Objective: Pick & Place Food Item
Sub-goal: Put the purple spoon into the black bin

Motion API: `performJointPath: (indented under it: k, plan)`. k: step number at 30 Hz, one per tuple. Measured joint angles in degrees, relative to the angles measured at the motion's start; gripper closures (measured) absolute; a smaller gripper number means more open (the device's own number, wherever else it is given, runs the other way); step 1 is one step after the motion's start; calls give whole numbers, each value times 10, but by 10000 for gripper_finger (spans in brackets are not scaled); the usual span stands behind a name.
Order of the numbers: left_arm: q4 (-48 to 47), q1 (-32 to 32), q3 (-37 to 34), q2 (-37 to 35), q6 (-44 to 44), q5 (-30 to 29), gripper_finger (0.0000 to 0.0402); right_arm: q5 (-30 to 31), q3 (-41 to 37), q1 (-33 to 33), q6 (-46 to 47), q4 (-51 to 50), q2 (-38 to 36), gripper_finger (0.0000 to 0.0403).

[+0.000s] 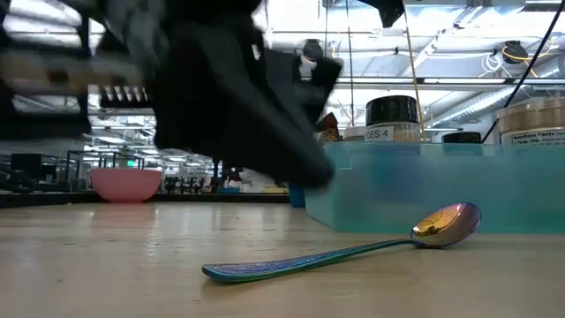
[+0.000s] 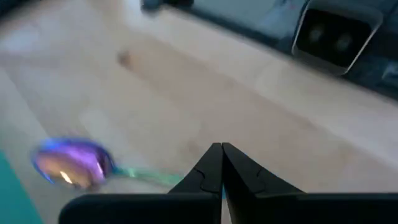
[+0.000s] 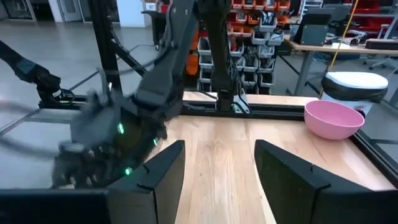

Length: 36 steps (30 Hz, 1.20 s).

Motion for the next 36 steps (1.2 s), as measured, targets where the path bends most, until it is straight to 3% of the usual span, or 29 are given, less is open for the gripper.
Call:
performJointPath:
  k: [10, 18, 24, 36]
  plan:
    - [-42, 12, 17, 42, -93, 72, 395, 0, 0, 0, 0, 2, 0, 218]
    - [-174, 14, 20, 38, -175, 42, 394, 0, 0, 0, 0, 2, 0, 218]
    - [-211, -2, 21, 32, -216, 30, 392, 0, 0, 0, 2, 1, 0, 218]
    - [-424, -24, 17, -52, -239, -33, 398, 0, 0, 2, 4, -4, 0, 218]
